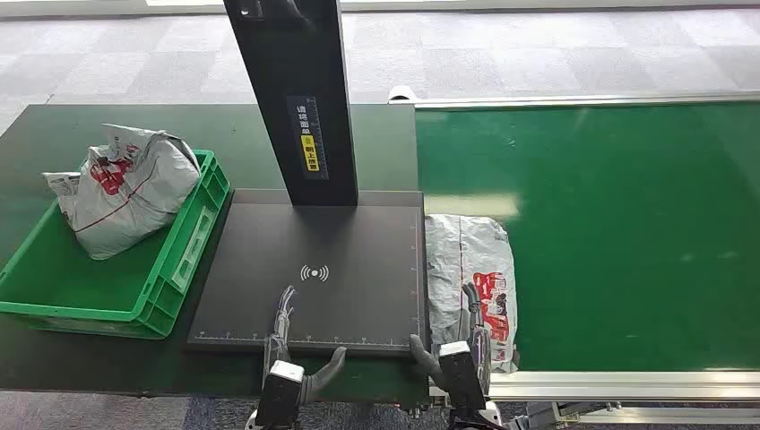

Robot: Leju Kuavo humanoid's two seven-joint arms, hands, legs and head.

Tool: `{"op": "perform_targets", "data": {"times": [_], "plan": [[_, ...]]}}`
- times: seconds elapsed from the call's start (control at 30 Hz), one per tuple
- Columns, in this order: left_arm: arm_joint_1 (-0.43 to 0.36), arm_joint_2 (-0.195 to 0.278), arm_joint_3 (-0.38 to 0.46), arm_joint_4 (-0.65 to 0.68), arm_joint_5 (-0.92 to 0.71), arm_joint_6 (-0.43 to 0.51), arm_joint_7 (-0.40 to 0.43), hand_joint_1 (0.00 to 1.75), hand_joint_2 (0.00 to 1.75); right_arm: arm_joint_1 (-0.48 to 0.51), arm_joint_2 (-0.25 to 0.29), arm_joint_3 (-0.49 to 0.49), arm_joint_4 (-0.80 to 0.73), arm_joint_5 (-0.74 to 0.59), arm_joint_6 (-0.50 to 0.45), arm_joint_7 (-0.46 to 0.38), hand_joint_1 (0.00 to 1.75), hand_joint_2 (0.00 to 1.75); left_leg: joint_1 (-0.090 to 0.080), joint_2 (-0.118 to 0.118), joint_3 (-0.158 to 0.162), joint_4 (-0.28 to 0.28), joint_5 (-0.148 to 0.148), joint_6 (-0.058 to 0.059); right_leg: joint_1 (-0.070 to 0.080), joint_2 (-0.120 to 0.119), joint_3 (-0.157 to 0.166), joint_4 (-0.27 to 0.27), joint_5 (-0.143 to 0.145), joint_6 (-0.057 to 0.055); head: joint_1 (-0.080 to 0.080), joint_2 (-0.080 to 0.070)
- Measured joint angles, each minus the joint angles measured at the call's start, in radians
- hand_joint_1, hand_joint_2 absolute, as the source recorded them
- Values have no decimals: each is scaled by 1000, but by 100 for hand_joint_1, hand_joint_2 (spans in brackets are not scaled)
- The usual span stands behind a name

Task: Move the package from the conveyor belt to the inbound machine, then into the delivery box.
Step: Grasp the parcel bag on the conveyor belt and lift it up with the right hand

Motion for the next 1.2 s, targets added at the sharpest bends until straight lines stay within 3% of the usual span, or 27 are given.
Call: {"op": "perform_targets", "data": {"times": [0.1, 0.23, 0.33, 0.57, 0.83, 0.93, 1.03, 1.1, 1.2], "plan": [[11, -2, 0, -17, -2, 1, 0, 0, 175, -4, -34, -44, -28, -2, 6, 34, 0, 175, -1, 0, 0, 0, 0, 1, -1, 0, 0, 0, 0, 1, -1, 0], [20, -2, -4, -36, 3, -4, 0, 0, 175, -56, -117, -215, -77, -12, 131, 127, 0, 175, -2, 0, 0, 1, 2, 3, -2, 0, 0, 0, 2, 4, 0, 0], [20, -1, -10, -38, 4, -14, 0, 0, 175, -81, -141, -351, -109, -24, 168, 111, 0, 175, -2, -1, 0, 2, 2, 4, -3, -1, 0, 0, 3, 5, 0, 0], [19, -1, -19, -40, 3, -29, 0, 0, 175, -29, -123, -578, -261, -77, 145, 47, 0, 175, -2, -4, -1, 2, 2, 4, -2, -3, 1, 0, 3, 5, -1, 0], [18, -1, -22, -40, -7, -48, 0, 0, 175, 6, -105, -668, -348, -97, 180, 85, 0, 175, -1, -4, 0, 2, 2, 4, -2, -3, 1, 0, 3, 5, -1, 0], [18, -1, -21, -40, -16, -60, 0, 0, 175, 1, -116, -690, -338, -103, 315, 221, 0, 175, -2, -3, 0, 2, 2, 4, -2, -3, 1, 0, 3, 5, -1, 0], [18, 0, -20, -40, -25, -80, 0, 0, 175, -32, -155, -698, -256, -123, 587, 347, 0, 175, -2, -3, -1, 2, 3, 5, -3, -3, 2, 0, 3, 5, 0, 0], [18, 0, -19, -40, -32, -93, 0, 0, 175, -68, -179, -698, -178, -120, 735, 366, 0, 175, -2, -4, -1, 2, 3, 5, -3, -3, 2, 0, 4, 6, 0, 0], [16, -1, -19, -39, -43, -105, 0, 0, 175, -135, -201, -688, -56, -74, 838, 370, 0, 175, -2, -4, 0, 2, 3, 6, -2, -3, 2, 0, 4, 6, 0, 0]]}}
